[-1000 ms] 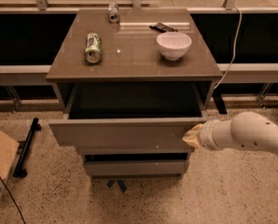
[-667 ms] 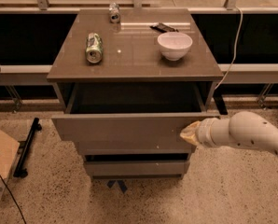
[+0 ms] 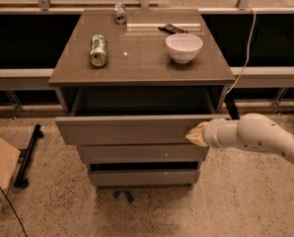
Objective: Close top drawer
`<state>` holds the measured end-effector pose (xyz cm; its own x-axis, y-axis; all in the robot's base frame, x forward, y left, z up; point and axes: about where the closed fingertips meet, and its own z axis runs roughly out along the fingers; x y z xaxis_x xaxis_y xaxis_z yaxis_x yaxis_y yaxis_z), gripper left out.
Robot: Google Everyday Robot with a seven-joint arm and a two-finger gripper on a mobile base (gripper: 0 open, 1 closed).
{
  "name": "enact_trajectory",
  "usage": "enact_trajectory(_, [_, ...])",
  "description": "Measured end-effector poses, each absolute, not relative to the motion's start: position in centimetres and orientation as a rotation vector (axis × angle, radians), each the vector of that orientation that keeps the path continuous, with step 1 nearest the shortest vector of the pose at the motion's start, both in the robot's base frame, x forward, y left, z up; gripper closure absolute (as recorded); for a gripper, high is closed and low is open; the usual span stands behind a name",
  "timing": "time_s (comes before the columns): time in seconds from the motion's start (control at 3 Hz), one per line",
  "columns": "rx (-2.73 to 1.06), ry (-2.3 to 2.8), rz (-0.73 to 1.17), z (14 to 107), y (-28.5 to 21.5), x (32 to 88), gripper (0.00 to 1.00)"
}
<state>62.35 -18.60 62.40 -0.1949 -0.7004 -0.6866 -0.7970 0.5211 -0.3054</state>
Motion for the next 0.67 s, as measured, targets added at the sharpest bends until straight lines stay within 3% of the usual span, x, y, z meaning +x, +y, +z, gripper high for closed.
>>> enact_trajectory(0.67, [-1.207, 1.880, 0.146, 63.4, -17.3, 64.9, 0.34])
